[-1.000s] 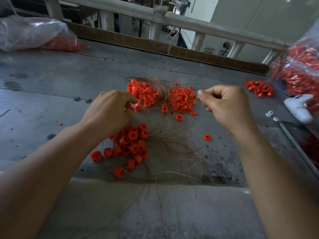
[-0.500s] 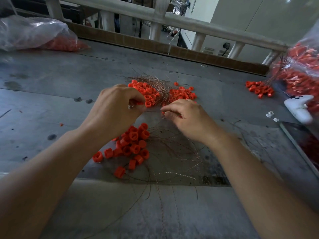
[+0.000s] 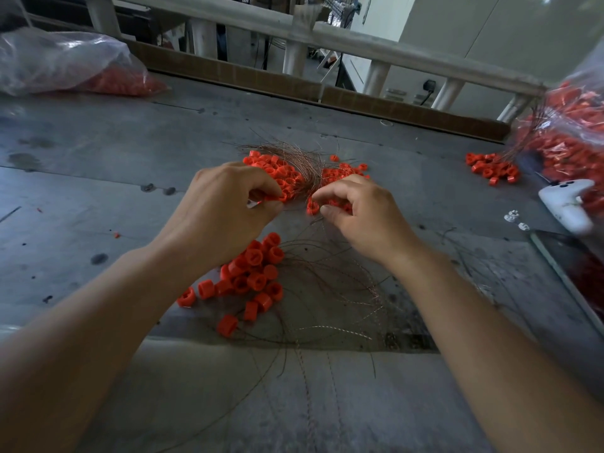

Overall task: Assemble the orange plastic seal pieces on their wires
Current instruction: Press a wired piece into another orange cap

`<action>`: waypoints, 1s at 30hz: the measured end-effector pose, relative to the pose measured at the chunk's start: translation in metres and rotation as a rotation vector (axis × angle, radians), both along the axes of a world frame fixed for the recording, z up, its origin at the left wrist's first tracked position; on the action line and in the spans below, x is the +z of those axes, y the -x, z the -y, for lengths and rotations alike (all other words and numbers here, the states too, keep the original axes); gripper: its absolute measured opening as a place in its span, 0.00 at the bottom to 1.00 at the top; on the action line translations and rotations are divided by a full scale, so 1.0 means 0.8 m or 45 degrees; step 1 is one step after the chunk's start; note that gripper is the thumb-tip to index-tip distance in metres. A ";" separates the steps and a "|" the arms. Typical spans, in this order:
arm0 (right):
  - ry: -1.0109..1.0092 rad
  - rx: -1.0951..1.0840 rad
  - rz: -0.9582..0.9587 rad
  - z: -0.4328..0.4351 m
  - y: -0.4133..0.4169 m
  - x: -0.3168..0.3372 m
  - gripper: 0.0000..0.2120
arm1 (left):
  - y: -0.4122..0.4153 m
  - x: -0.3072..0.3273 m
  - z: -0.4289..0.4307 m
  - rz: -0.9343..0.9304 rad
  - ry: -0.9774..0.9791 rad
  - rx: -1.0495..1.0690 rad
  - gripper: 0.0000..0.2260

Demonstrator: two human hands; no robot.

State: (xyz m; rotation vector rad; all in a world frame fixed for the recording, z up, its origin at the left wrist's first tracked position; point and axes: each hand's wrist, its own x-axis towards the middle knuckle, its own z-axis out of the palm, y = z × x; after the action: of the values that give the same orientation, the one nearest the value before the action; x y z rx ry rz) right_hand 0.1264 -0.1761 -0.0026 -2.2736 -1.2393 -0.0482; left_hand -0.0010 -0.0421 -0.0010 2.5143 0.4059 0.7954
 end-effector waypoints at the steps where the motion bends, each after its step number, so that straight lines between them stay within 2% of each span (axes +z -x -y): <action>1: -0.013 0.011 0.001 -0.001 0.001 -0.001 0.10 | 0.000 0.001 0.000 0.000 -0.001 -0.004 0.06; 9: 0.032 0.060 0.021 -0.005 0.003 -0.005 0.22 | -0.001 0.000 0.002 -0.018 0.002 -0.008 0.05; 15: -0.005 0.036 0.035 -0.005 0.002 -0.007 0.21 | -0.002 -0.002 0.001 -0.027 0.004 -0.006 0.06; 20: -0.157 -0.136 -0.016 -0.004 -0.003 -0.004 0.12 | -0.002 -0.004 0.001 -0.025 0.016 -0.016 0.06; 23: 0.007 -0.143 -0.053 -0.001 -0.006 -0.006 0.12 | -0.002 -0.005 0.002 -0.013 0.012 -0.031 0.06; 26: 0.172 -0.105 -0.056 -0.001 -0.009 -0.011 0.16 | -0.003 -0.005 0.003 -0.009 0.008 -0.029 0.06; 30: 0.006 -0.146 -0.045 -0.002 -0.009 -0.009 0.15 | -0.004 -0.005 0.002 -0.029 0.003 -0.026 0.05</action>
State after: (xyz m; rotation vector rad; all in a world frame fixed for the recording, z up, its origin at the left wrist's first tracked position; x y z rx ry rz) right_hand 0.1335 -0.1743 -0.0100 -2.3376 -1.0911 -0.0473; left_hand 0.0018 -0.0439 -0.0053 2.5233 0.3880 0.7582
